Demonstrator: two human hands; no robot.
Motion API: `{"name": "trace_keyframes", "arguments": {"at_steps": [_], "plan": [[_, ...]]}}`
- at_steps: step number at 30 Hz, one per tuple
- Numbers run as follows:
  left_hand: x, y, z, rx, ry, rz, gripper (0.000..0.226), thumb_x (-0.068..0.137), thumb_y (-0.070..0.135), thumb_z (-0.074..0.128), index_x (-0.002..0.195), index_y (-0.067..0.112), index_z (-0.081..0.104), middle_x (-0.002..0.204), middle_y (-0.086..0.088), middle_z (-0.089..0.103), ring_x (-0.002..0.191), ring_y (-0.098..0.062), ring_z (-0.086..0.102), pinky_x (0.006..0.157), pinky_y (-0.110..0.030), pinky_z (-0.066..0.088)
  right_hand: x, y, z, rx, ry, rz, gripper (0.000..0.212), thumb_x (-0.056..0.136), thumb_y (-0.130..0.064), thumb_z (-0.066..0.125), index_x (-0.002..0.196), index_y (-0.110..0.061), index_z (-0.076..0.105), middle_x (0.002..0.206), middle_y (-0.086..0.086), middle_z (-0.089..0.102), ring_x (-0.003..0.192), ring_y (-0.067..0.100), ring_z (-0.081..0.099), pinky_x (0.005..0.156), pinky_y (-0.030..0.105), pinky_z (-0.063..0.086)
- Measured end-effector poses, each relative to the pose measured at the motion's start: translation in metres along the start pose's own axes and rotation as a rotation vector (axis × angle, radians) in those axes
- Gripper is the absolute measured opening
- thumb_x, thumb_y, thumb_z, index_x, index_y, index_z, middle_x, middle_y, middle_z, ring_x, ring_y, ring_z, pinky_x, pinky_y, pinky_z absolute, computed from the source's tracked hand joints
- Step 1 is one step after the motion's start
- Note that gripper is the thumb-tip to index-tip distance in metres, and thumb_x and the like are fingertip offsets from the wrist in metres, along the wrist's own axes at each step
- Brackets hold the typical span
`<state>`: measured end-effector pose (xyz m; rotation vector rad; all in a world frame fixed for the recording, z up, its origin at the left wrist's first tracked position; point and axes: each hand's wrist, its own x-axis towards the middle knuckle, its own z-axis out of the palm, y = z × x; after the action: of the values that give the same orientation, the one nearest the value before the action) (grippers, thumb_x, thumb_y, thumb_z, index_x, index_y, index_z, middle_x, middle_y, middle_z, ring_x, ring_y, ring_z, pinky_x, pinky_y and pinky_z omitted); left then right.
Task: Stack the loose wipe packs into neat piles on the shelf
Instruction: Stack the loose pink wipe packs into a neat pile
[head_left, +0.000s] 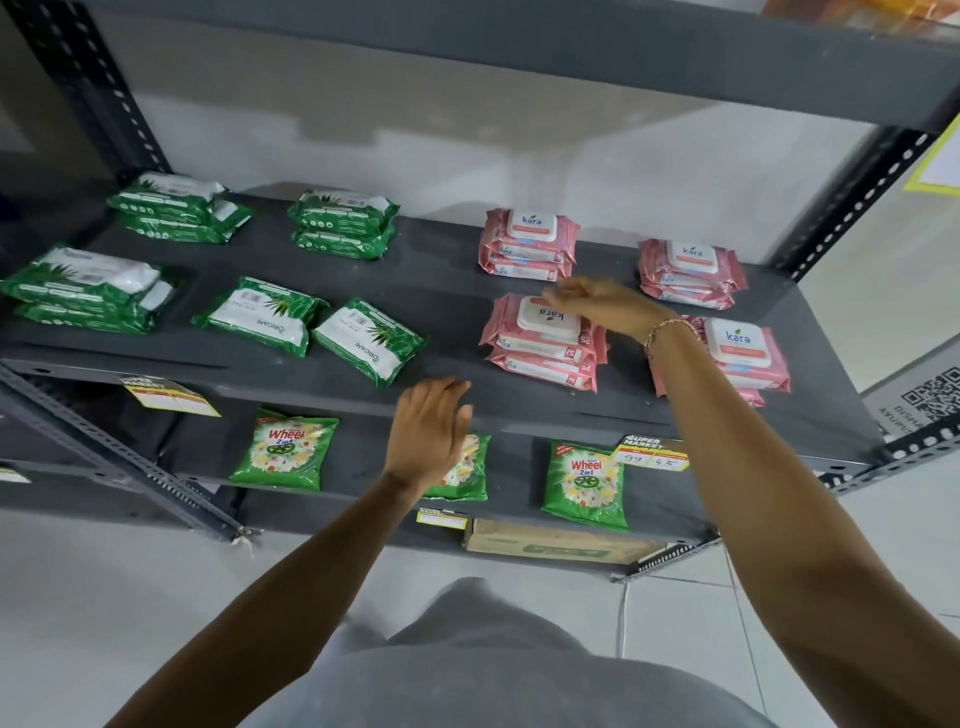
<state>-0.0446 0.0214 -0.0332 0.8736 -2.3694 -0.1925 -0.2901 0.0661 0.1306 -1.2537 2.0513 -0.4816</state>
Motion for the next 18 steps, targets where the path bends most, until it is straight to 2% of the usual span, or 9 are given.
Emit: {"name": "trace_keyframes", "arguments": {"at_steps": [2,4,5,6,8,11,15,17,18], "plan": [[0.017,0.032,-0.005,-0.086,-0.066,-0.04,0.046,0.099,0.033,0.027,0.093,0.006,0.064,0.086,-0.011,0.063,0.079,-0.029,0.058,0.07,-0.038,0.047,-0.003,-0.005,-0.004,-0.088,-0.08,0.053,0.051,0.091,-0.051,0.046,0.126,-0.015,0.05,0.118,-0.001,0.064,0.097,0.017,0.056,0.099,0.036,0.042],[0.039,0.064,-0.015,-0.272,-0.23,-0.176,0.059,0.101,0.045,0.016,0.078,0.008,0.055,0.071,-0.009,0.055,0.071,-0.03,0.059,0.065,-0.038,0.052,-0.006,-0.007,-0.007,-0.089,-0.202,0.1,0.047,0.093,-0.046,0.044,0.12,-0.009,0.054,0.089,-0.005,0.074,0.086,0.022,0.063,0.106,0.04,0.039],[0.051,0.077,-0.02,-0.38,-0.335,-0.289,0.065,0.099,0.053,0.013,0.078,0.008,0.055,0.07,-0.011,0.055,0.074,-0.032,0.062,0.068,-0.037,0.053,-0.003,-0.004,-0.009,-0.067,-0.23,0.115,0.05,0.092,-0.049,0.045,0.121,-0.01,0.055,0.091,-0.004,0.075,0.08,0.021,0.066,0.105,0.04,0.041],[0.062,0.087,-0.024,-0.485,-0.446,-0.415,0.07,0.097,0.058,0.012,0.082,0.006,0.057,0.074,-0.014,0.058,0.079,-0.033,0.064,0.074,-0.038,0.054,-0.001,0.0,-0.01,-0.054,-0.24,0.141,0.053,0.09,-0.054,0.047,0.123,-0.014,0.056,0.106,0.0,0.072,0.085,0.02,0.068,0.101,0.038,0.045],[0.084,0.096,-0.027,-0.633,-0.621,-0.615,0.07,0.097,0.059,0.017,0.094,0.006,0.061,0.077,-0.012,0.061,0.078,-0.027,0.064,0.078,-0.04,0.055,0.001,0.007,-0.006,-0.016,-0.251,0.188,0.06,0.085,-0.061,0.049,0.126,-0.018,0.054,0.127,0.006,0.06,0.11,0.024,0.061,0.088,0.031,0.051],[0.11,0.083,-0.03,-0.643,-0.657,-0.694,0.055,0.1,0.05,0.029,0.089,0.007,0.063,0.081,-0.008,0.065,0.07,-0.018,0.063,0.068,-0.028,0.051,-0.001,0.017,0.013,0.155,-0.249,0.249,0.074,0.079,-0.072,0.046,0.128,-0.017,0.052,0.125,0.012,0.056,0.107,0.031,0.062,0.073,0.031,0.057],[0.128,0.053,-0.033,-0.629,-0.72,-0.708,0.062,0.09,0.057,0.039,0.112,0.005,0.064,0.114,-0.015,0.067,0.1,-0.027,0.063,0.088,-0.035,0.048,-0.004,0.025,0.043,0.465,-0.104,0.328,0.072,0.083,-0.067,0.045,0.123,-0.008,0.053,0.107,0.016,0.062,0.087,0.028,0.066,0.073,0.035,0.058],[0.124,0.05,-0.036,-0.567,-0.631,-0.69,0.068,0.09,0.057,0.037,0.124,0.001,0.056,0.129,-0.02,0.057,0.11,-0.031,0.057,0.09,-0.036,0.043,-0.003,0.026,0.043,0.49,-0.027,0.377,0.081,0.083,-0.07,0.04,0.131,-0.006,0.048,0.121,0.021,0.06,0.097,0.031,0.066,0.081,0.039,0.056],[0.118,0.05,-0.038,-0.511,-0.563,-0.691,0.068,0.094,0.055,0.034,0.13,-0.001,0.05,0.136,-0.023,0.048,0.115,-0.034,0.054,0.09,-0.037,0.04,-0.001,0.026,0.039,0.441,0.067,0.387,0.087,0.081,-0.072,0.038,0.137,-0.005,0.042,0.135,0.021,0.051,0.112,0.034,0.06,0.092,0.043,0.052]]}}
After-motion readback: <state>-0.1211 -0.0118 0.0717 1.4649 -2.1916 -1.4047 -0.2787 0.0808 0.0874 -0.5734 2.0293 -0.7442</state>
